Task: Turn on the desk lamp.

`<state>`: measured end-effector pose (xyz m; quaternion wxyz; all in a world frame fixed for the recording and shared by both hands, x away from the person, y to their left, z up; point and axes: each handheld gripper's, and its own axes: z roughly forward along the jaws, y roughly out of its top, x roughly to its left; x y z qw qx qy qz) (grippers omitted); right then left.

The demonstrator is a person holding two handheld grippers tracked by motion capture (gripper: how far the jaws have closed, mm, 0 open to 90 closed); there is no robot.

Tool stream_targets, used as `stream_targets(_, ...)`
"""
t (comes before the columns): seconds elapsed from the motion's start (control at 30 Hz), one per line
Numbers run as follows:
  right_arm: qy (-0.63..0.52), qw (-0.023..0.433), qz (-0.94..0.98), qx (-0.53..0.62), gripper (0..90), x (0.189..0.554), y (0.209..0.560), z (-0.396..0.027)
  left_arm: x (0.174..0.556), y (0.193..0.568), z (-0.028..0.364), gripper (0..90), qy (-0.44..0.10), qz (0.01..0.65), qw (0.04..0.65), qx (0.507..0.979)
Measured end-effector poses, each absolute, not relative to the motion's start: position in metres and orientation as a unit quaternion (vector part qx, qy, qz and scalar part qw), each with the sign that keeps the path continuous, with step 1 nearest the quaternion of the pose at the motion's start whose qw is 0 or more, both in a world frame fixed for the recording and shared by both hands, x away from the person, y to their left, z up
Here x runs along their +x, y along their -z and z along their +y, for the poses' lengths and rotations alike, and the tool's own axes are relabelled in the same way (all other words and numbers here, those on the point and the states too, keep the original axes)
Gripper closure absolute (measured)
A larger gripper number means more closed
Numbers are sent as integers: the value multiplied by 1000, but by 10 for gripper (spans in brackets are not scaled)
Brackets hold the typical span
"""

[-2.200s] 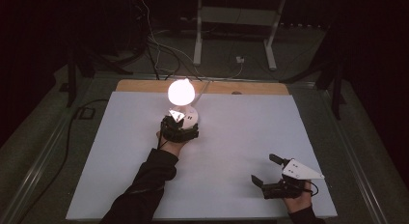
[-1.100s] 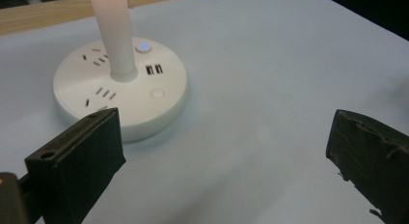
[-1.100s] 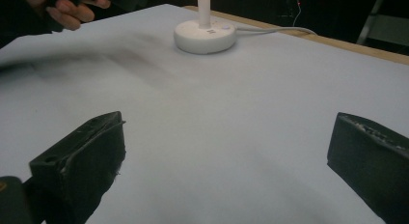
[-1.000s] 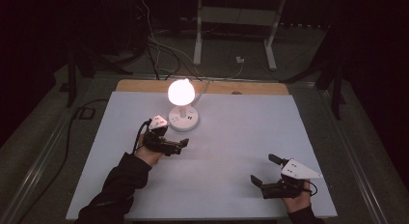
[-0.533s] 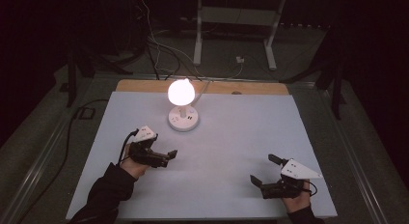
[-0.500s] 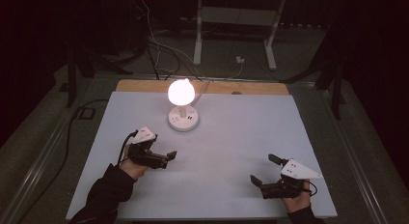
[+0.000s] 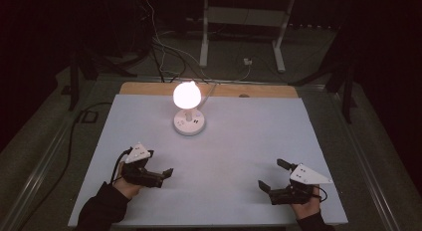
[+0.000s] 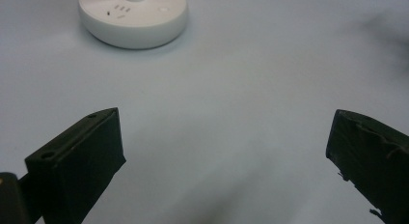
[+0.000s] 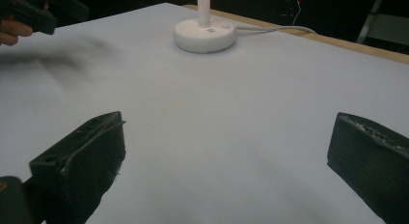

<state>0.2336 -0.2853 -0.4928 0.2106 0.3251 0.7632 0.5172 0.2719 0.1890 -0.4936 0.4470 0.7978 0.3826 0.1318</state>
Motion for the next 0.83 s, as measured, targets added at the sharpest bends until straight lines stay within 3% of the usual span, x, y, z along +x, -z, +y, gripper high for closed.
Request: stream_targets(0.83,-517,210,765,323,0,234,493,-285,257,505,217,3,-121,354,459,806)
